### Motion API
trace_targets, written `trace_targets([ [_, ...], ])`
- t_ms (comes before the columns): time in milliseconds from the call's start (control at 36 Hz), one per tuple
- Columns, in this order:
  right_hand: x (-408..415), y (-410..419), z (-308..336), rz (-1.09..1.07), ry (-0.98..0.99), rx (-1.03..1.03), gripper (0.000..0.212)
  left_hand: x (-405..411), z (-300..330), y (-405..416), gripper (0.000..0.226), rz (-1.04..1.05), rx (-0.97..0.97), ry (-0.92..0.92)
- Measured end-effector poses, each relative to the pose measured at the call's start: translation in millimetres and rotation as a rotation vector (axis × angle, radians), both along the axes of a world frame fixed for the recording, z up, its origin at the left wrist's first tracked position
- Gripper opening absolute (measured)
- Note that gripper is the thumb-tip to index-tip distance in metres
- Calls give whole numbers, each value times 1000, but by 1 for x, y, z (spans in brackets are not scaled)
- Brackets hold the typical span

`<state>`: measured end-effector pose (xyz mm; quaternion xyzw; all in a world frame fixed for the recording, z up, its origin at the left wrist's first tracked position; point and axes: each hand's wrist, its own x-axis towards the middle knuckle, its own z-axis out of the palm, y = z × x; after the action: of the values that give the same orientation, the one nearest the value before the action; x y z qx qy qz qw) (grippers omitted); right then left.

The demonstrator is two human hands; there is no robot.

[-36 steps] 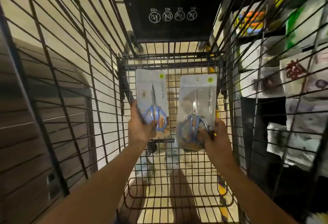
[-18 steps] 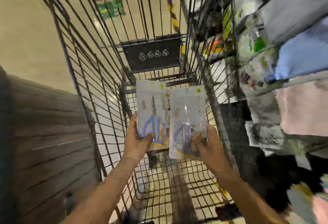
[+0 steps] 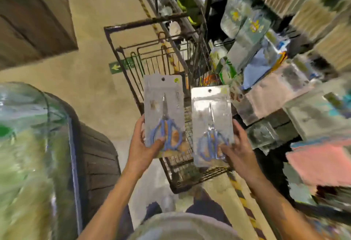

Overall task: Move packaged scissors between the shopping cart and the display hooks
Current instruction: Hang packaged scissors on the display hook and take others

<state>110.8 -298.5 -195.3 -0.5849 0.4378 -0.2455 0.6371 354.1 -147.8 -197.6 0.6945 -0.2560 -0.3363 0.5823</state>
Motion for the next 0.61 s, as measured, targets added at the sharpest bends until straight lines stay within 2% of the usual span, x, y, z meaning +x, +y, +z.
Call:
trace_targets([
  [56,-7,23,18,-29,-71,15,71,-2,13,15,76,-5,-28,11],
  [111,-16,41,30,-36,-60,-16,77,-6,23,29,78,-19,-35,11],
  [333,-61,79,58,-148,-43,-117,76,-34,55,56,82,-128,-47,-14],
  [611,-156,107,85,-286,-108,-199,76,-117,91,65,90,-237,-106,-29],
])
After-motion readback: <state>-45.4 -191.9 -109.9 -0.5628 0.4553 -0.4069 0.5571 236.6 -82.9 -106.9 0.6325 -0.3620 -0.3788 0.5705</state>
